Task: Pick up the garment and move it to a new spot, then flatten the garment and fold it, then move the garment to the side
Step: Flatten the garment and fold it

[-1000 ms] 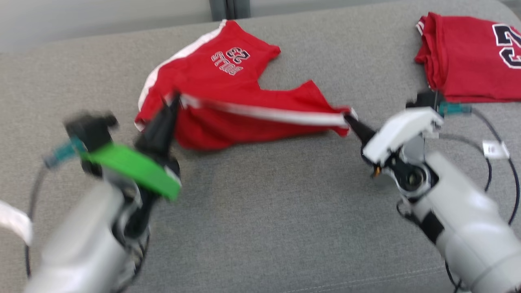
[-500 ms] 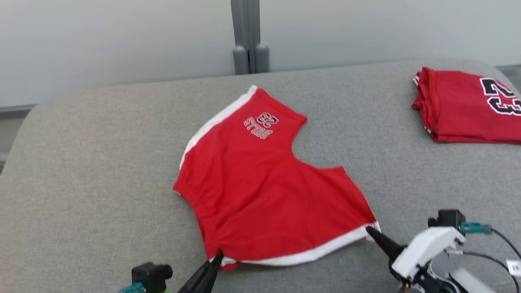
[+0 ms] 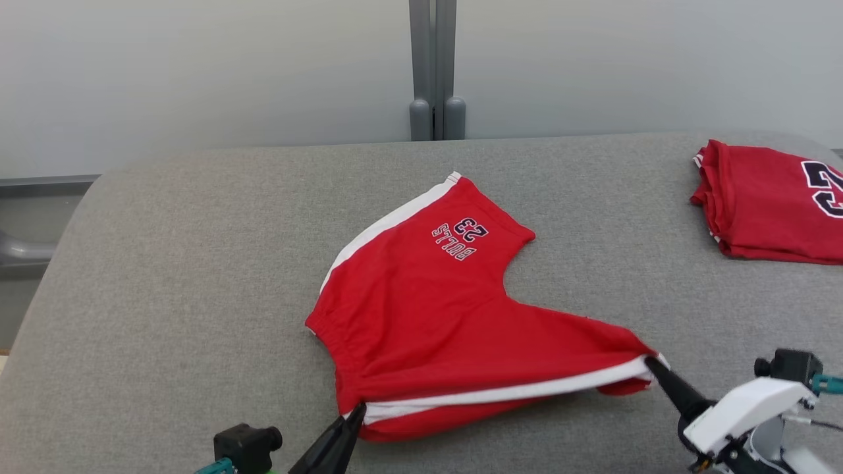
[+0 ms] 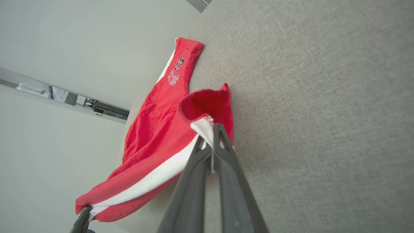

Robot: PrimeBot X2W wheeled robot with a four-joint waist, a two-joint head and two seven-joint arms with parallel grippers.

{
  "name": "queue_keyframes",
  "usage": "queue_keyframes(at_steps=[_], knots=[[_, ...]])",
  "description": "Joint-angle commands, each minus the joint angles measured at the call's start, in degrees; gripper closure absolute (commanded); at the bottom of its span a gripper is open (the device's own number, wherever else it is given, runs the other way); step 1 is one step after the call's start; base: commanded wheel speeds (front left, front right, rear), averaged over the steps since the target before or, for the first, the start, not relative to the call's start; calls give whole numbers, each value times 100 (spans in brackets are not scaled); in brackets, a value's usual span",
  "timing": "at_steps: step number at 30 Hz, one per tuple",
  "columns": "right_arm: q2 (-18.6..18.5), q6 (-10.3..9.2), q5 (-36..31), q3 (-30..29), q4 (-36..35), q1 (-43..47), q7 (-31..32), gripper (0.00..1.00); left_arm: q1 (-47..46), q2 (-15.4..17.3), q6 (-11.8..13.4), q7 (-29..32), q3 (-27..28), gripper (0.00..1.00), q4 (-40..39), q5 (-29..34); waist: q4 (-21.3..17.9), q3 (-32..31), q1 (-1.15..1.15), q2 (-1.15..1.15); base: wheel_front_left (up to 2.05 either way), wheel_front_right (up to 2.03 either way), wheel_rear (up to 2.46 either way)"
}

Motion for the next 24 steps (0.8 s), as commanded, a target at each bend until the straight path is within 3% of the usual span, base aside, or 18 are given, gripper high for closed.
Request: queue_keyframes(at_steps=[1,9,14,24], knots=[[-18,-2,-152,-118,49,-279,-3,100,-171,-18,-18,-15,81,100,-16,28,47,11,0,0,0,0,0],[478,-2,-950,-396,1020,-2069,401,100,-957,-219,-62,-14,279,100,207,7,363,316,0,0,0,0,0],[973,-2,-1536,-555,2293,-3723,489,100,-1891,-400,-93,60,270,100,765,-215,661,861,0,0,0,0,0],[1527,-2,-2940,-326,4789,-6357,128,100,-3786,-865,-98,27,-311,100,1815,-899,1232,2006,0,0,0,0,0]])
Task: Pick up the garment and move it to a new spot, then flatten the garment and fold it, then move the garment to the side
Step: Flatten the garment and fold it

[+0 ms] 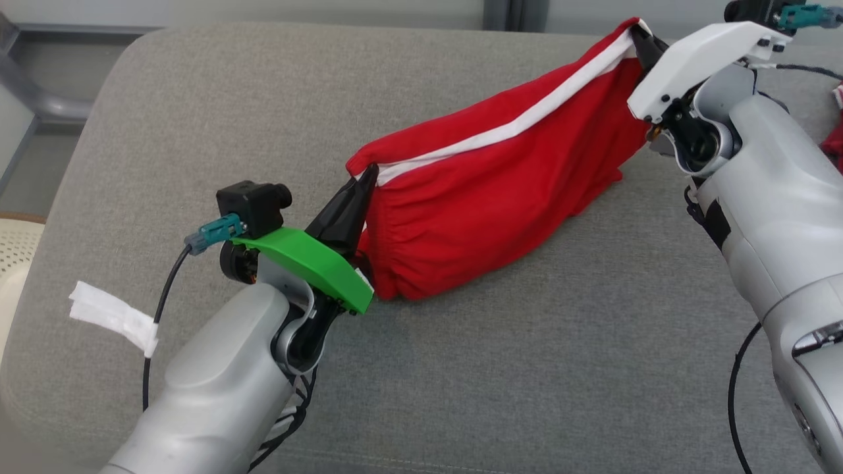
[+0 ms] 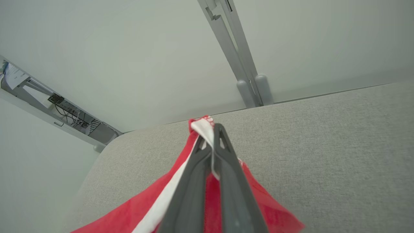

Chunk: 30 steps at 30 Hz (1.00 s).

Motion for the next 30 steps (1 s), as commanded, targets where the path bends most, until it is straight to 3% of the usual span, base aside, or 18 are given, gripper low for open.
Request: queue_keyframes(at_steps=[1,6,16,17,18,19,24,30], knots=[[-1,-2,-113,34,201,-189,-79,100,-198,-50,-21,-27,-50,100,73,-78,485,663,0,0,0,0,0],[78,-2,-455,120,865,-623,-218,100,-484,-144,-22,-65,-232,100,262,-289,641,872,0,0,0,0,0],[1,-2,-891,90,1068,-637,-250,99,-399,-243,-23,-67,-287,99,143,-257,814,1100,0,0,0,0,0],[-16,-2,-936,67,1069,-602,-288,25,-375,-247,-23,-68,-291,51,146,-234,814,1099,0,0,0,0,0],[-23,-2,-958,46,1070,-574,-289,0,-357,-250,-23,-68,-294,4,146,-213,811,1089,0,0,0,0,0],[-23,-2,-1004,35,1071,-534,-282,0,-328,-251,-23,-68,-293,0,147,-189,806,1059,0,0,0,0,0],[-27,-2,-1127,91,1068,-368,-356,0,-135,-132,-23,-68,-180,0,53,186,776,807,0,0,0,0,0],[-188,-2,-1017,237,910,52,-453,0,391,89,-23,-63,540,0,-206,629,706,502,0,0,0,0,0]])
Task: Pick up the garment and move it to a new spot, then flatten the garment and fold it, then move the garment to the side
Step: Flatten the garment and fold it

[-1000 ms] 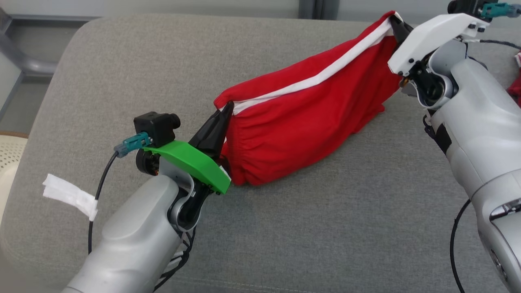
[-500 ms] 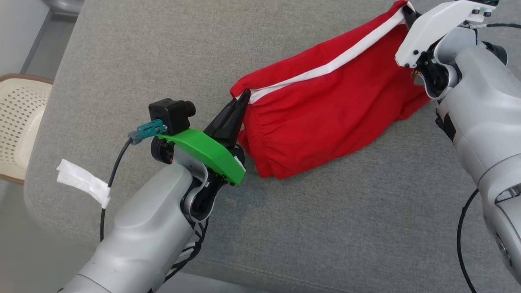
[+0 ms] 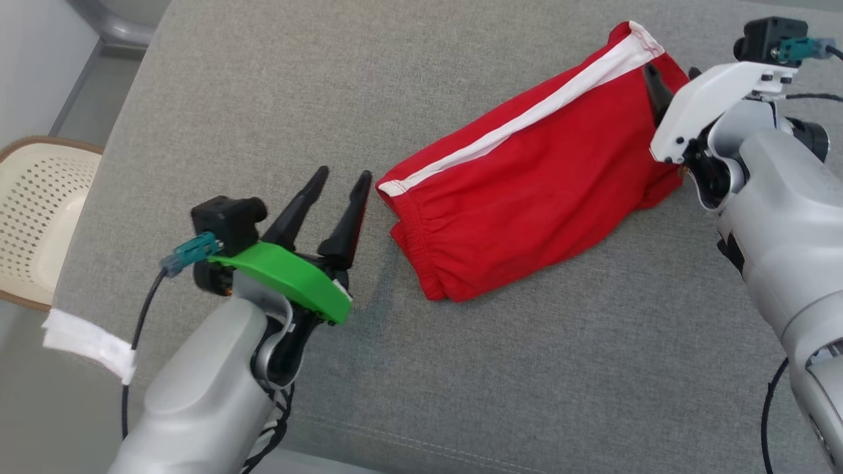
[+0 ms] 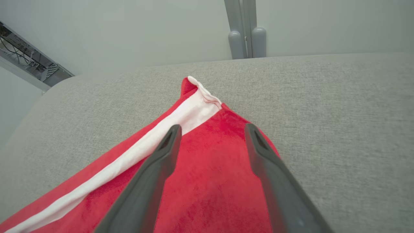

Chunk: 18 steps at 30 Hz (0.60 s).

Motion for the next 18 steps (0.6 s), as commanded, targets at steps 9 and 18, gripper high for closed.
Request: queue_keyframes(at_steps=[9,18], knots=[[-348,-2,325,39,-58,810,-57,0,1140,16,-23,-16,2176,0,-724,1492,-64,-272,-1,0,0,0,0],[-244,-2,583,-63,37,1195,-68,0,1958,-237,-23,-16,3244,0,-1180,2423,34,-233,-1,0,0,0,0]])
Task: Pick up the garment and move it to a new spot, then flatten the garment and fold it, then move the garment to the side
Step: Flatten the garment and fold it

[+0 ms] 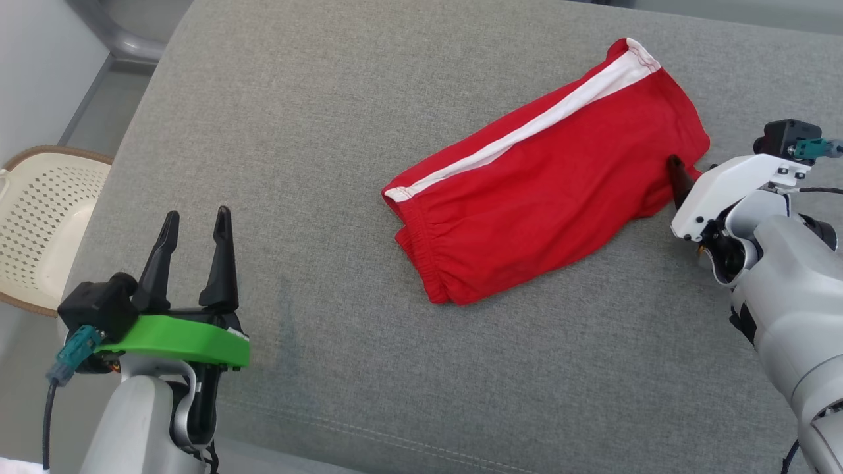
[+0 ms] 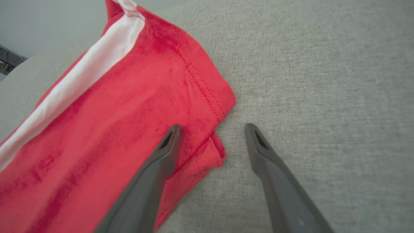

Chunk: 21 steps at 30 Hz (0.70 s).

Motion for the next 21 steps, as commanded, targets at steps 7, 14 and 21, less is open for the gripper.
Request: queue_keyframes(at_steps=[7,14,21], knots=[[146,-2,175,32,21,242,40,100,279,-213,-23,-15,311,0,-131,302,24,-66,0,0,0,0,0],[59,-3,389,8,-264,494,-287,100,414,-208,-23,-15,251,0,-114,404,-94,-361,0,0,0,0,0],[-113,-3,917,28,-979,1422,-511,100,798,-128,-23,-15,252,0,-92,532,-455,-874,0,0,0,0,0]])
